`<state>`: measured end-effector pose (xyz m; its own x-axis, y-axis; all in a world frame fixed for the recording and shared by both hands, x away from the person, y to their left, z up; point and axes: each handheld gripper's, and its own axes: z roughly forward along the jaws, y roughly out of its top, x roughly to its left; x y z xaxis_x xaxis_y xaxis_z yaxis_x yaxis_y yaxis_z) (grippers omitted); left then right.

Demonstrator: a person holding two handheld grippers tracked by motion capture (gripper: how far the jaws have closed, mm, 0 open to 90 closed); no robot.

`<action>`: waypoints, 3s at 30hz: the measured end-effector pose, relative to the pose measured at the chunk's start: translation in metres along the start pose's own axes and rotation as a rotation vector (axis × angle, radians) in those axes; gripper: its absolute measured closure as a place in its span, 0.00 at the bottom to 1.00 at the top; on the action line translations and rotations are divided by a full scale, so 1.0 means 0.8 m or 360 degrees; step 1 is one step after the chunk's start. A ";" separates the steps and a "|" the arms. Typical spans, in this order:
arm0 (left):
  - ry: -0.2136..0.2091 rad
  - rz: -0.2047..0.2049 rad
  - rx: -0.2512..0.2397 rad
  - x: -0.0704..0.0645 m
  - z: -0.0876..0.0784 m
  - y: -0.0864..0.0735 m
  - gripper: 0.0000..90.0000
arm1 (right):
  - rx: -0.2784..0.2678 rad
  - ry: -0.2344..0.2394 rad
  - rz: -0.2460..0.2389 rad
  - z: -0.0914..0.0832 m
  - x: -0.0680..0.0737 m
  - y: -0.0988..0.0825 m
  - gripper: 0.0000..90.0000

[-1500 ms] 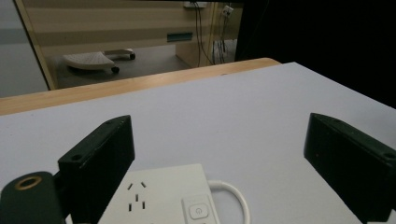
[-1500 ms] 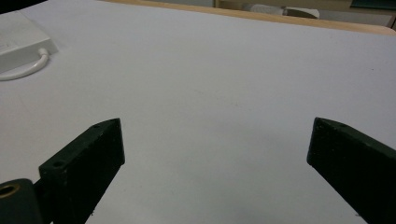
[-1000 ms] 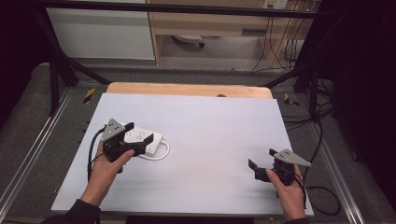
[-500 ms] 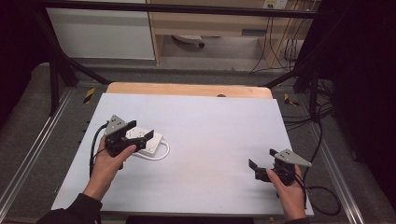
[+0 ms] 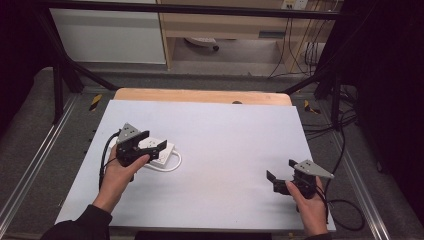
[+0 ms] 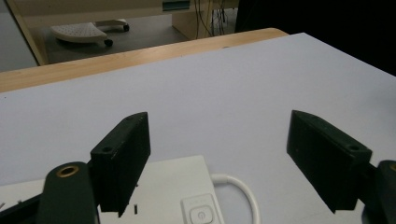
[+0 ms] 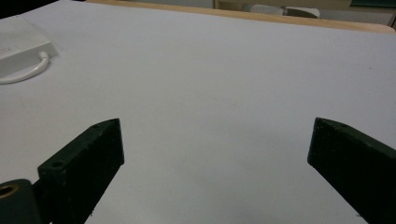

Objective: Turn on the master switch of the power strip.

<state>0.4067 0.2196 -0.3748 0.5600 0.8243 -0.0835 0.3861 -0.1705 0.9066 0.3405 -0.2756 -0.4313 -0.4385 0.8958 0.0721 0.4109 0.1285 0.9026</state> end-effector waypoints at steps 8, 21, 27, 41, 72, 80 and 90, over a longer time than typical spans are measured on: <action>0.0010 0.0000 0.0021 -0.001 0.006 -0.001 0.31 | 0.0003 0.0008 0.0007 0.000 0.000 0.000 0.04; -0.0044 0.0052 0.0087 -0.006 0.012 -0.006 0.65 | 0.0002 0.0002 0.0012 0.000 -0.002 0.000 0.04; -0.0067 0.0067 0.0119 -0.006 0.013 -0.008 0.76 | 0.0002 0.0002 0.0009 0.000 -0.002 0.000 0.04; -0.0076 0.0060 0.0165 -0.006 0.013 -0.013 0.93 | -0.0002 -0.0007 0.0002 0.000 -0.002 0.000 0.05; -0.0053 0.0034 0.0278 0.007 0.023 -0.032 1.00 | 0.0010 0.0009 -0.0003 0.002 0.000 0.000 0.04; -0.0039 0.0029 0.0298 0.010 0.025 -0.036 1.00 | 0.0007 0.0012 0.0001 0.001 0.000 0.000 0.04; -0.0044 0.0033 0.0335 0.010 0.031 -0.042 1.00 | 0.0009 0.0014 0.0001 0.001 -0.001 0.000 0.04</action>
<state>0.4164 0.2187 -0.4157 0.5882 0.8048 -0.0799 0.5175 -0.2987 0.8018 0.3416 -0.2757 -0.4315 -0.4452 0.8922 0.0760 0.4157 0.1307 0.9001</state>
